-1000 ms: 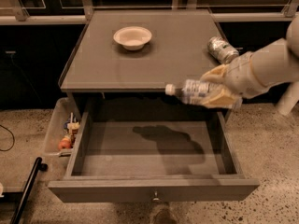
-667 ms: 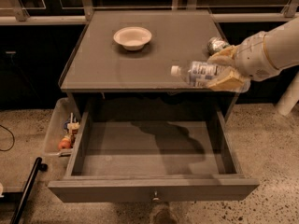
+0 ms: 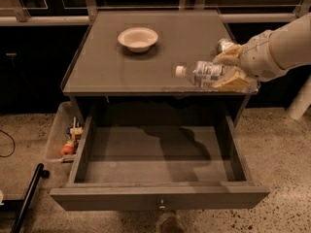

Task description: Pick blue plastic bottle from top drawer and place on counter

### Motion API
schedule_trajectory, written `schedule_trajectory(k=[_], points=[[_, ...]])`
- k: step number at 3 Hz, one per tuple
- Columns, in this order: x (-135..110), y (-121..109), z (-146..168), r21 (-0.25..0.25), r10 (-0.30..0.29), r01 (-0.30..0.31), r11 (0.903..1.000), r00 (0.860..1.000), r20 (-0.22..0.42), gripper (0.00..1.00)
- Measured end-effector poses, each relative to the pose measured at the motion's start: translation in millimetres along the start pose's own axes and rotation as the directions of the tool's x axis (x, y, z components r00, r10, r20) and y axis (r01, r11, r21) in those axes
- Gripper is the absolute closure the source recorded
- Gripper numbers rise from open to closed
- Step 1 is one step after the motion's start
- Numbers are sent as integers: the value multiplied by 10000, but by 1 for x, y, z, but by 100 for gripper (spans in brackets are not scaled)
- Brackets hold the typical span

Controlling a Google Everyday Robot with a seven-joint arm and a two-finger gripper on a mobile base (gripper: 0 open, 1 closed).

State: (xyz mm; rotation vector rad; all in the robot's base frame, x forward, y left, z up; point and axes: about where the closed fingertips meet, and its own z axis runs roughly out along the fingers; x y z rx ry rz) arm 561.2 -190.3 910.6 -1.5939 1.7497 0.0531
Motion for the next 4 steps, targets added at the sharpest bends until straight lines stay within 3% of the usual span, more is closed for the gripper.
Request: schedule_trajectory(k=[1,2,3,4], points=[[2,-31,12,428,-212,190,9989,9984,522,100],[1,-65,39,438,-345,279,9986,9868,1584,100],[2,-90,68,61,-204,196,9998,9736,2274,100],[0,-100,98,-618,85,71,9981,9686,2485,100]])
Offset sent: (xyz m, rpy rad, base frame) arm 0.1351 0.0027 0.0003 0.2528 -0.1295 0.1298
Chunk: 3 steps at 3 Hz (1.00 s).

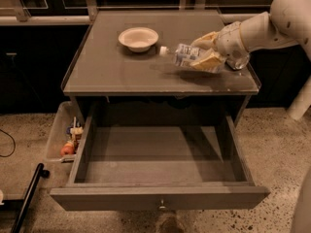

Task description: Pick blue plastic bottle from top drawer and place on counter

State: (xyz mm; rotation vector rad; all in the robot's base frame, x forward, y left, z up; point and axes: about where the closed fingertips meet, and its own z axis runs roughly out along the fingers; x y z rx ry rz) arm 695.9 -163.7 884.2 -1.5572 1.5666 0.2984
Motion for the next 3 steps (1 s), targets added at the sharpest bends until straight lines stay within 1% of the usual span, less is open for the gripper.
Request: schedule_trajectory(k=[1,2,3], points=[[3,-4,28,-694,333,-337,9970,9994,-69,100],[3,-6,47,-1091,539,-556,9925,9984,-187,100],[2,-6,47,-1098,536,-553,9924,9984,-184,81]])
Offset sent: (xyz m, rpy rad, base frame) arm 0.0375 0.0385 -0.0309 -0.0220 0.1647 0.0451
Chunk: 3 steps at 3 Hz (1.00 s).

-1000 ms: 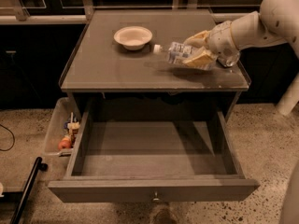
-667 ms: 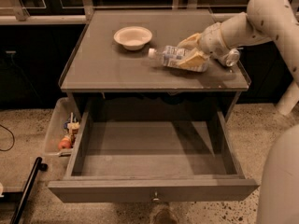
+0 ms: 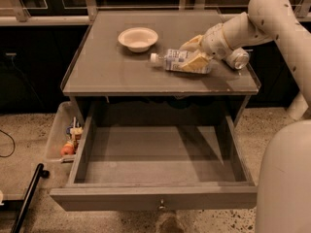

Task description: Pick blue plastic bottle from top drawer and place on counter

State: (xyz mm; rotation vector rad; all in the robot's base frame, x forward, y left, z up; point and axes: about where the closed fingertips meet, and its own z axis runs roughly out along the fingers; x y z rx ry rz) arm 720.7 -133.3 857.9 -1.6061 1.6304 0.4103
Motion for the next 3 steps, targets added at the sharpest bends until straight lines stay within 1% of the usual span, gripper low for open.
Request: schedule_trajectory(k=[3], points=[[0,0,0,-2,0,0,10000,10000,0,11]])
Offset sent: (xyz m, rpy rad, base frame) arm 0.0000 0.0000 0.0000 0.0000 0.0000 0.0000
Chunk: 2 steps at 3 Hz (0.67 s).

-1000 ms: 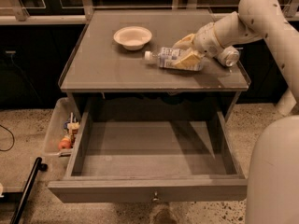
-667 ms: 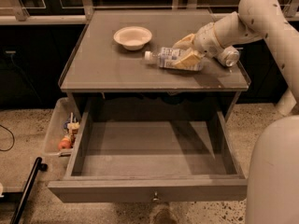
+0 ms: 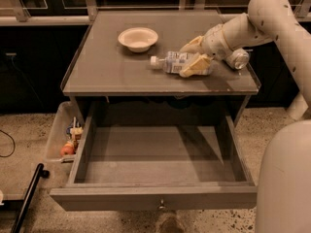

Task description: Pick blue plastic bottle from top drawer and place on counter

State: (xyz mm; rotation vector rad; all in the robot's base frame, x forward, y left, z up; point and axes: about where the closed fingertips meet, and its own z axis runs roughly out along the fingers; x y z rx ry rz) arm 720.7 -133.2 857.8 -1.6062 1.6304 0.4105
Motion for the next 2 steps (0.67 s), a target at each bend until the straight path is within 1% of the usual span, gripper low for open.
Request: schedule_trajectory(k=[1,2], points=[[0,0,0,-2,0,0,10000,10000,0,0],[0,0,0,-2,0,0,10000,10000,0,0]])
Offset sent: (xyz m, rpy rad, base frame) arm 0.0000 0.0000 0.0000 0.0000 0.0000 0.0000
